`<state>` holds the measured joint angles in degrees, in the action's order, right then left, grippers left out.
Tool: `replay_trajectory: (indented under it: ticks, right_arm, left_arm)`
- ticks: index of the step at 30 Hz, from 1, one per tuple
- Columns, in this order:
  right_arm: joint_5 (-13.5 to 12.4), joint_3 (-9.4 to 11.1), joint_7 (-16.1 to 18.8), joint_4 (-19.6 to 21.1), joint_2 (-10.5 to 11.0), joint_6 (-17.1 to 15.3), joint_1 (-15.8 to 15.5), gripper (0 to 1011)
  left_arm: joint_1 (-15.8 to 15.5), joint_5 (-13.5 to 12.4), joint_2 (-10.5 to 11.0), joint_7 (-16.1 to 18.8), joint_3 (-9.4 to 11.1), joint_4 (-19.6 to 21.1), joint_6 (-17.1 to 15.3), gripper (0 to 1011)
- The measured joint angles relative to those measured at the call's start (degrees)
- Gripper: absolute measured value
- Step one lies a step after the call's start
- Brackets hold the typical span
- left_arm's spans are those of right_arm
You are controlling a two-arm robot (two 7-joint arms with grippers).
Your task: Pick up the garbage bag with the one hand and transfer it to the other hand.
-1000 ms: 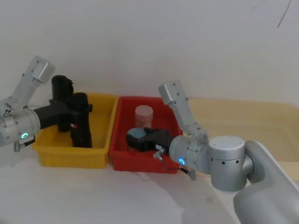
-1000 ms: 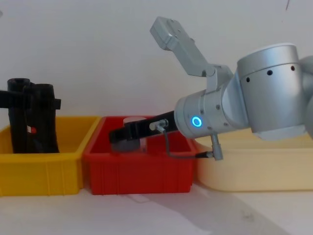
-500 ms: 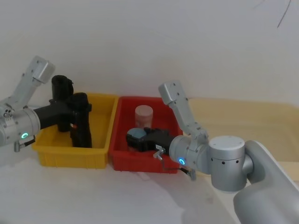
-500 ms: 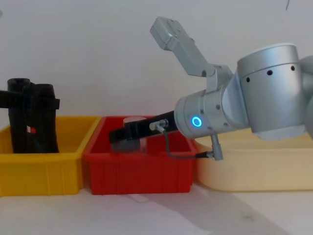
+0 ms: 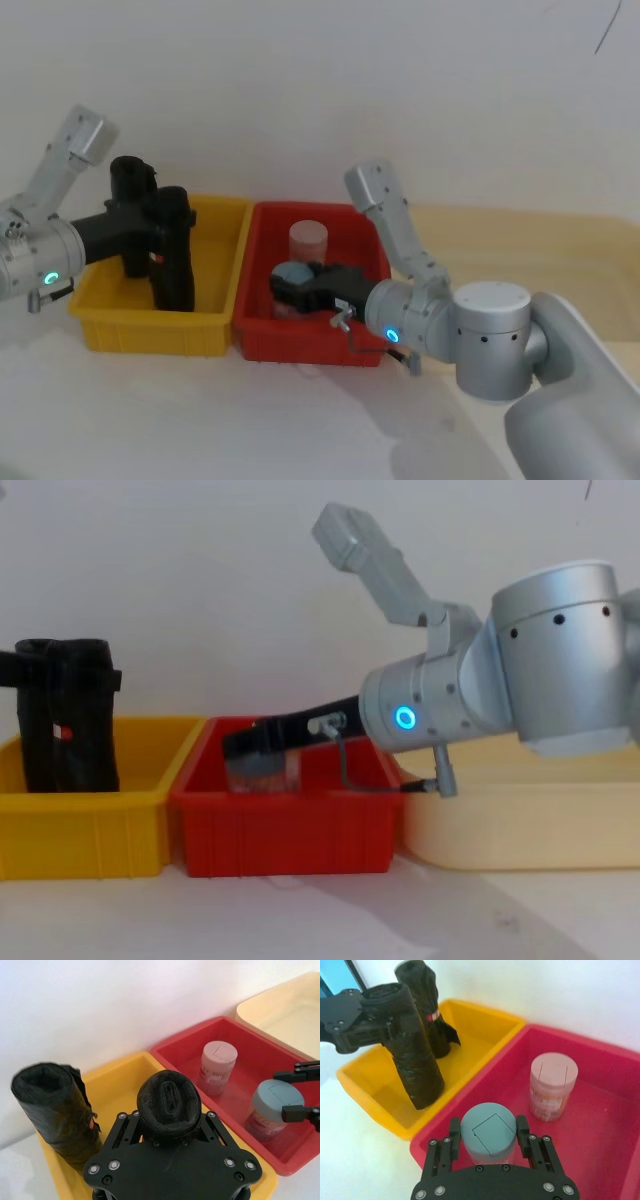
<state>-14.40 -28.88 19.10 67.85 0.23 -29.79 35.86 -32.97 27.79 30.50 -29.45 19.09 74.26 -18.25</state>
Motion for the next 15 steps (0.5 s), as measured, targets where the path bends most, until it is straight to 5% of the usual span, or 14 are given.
replay_trajectory:
  ticks: [15]
  right_arm:
    - [-3.52,3.90,1.83,9.52,2.25,-0.01,-0.47,658]
  left_arm:
    - [-3.46,-0.15,1.66,1.31,-0.45,7.60,-2.58,359]
